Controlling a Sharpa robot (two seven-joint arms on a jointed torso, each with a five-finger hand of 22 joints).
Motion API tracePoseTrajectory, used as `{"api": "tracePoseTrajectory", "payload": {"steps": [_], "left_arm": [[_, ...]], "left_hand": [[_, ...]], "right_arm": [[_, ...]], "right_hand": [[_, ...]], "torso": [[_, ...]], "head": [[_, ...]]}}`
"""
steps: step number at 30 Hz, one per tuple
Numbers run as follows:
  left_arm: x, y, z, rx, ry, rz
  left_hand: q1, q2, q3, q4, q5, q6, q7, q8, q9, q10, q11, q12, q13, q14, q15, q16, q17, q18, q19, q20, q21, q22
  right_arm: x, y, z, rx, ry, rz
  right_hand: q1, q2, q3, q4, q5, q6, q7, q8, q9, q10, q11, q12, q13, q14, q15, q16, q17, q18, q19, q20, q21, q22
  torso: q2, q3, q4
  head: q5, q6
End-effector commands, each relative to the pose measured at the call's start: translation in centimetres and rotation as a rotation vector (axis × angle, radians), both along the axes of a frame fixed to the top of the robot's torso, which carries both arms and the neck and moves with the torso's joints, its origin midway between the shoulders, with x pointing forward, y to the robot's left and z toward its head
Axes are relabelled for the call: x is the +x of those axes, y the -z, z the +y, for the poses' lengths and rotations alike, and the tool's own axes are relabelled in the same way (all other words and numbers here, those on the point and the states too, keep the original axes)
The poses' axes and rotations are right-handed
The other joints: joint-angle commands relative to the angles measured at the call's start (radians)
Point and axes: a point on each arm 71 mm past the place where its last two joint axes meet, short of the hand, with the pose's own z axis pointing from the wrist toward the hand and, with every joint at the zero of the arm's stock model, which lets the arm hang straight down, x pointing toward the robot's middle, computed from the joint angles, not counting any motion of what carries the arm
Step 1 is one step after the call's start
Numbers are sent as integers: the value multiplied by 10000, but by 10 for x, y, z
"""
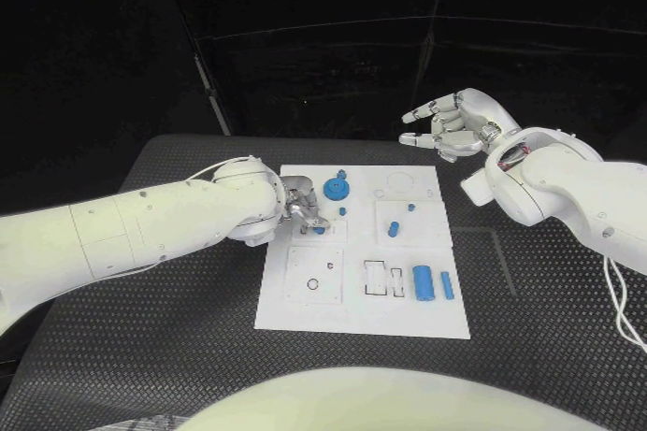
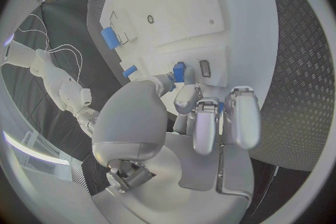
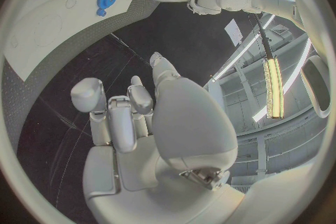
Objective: Assemble the parts on the task board
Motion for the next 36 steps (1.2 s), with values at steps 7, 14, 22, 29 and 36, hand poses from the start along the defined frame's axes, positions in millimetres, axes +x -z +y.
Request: {"api": "tracePoseTrajectory", "payload": {"steps": [7,14,22,29,36], "left_arm": [[-2,4,-4,136,200,205],[-1,5,-4,168,209,236],[0,5,-4,180,175,230],[0,6,-5,223,225,291],[0,6,-5,260,260,340]], "left_hand": [[-224,10,72,-198,33,201,-114,119,60,104,-46,125,105,1020,-106,31,2634,-43,2,-56,-47,143],[-228,19,-62,-220,34,283,-167,181,121,206,-91,266,278,1020,-140,31,2634,-47,21,-84,-38,171],[-282,-13,-206,-207,34,337,-198,233,180,243,-121,313,326,1020,-167,31,2634,-52,37,-111,-30,195],[-453,-45,-439,-100,33,389,-224,275,245,272,-143,345,352,1020,-190,31,2634,-71,91,-139,13,278],[-705,-40,-748,82,33,448,-248,300,306,319,-166,396,400,1020,-213,31,2634,-71,99,-165,6,281]], "right_arm": [[0,-2,2,11,-118,-70],[0,-2,2,23,-131,-67],[0,-2,3,46,-147,-65],[-1,-2,2,45,-137,-67],[0,-2,2,47,-127,-74]], "right_hand": [[-28,86,-36,-37,45,45,-32,36,-3,-42,-46,-34,-14,547,-38,-24,521,195,-86,-15,-64,-9],[-28,86,-36,-37,45,45,-32,36,-3,-42,-46,-34,-14,547,-38,-24,521,195,-86,-15,-64,-9],[-28,86,-36,-37,45,45,-32,36,-3,-42,-46,-34,-14,547,-38,-24,521,195,-86,-15,-64,-9],[-30,96,-39,-39,67,46,-34,43,-4,-59,-48,-53,-41,544,-40,-32,504,199,-96,-17,-75,-29],[-30,96,-39,-39,67,46,-34,43,-4,-59,-48,-53,-41,544,-40,-32,504,199,-96,-17,-75,-29]], "torso": [[-7,-5,-9],[-3,-5,4],[11,-7,2],[10,-9,3],[4,-8,7]], "head": [[8,10],[-6,24],[-14,40],[-22,16],[-26,2]]}}
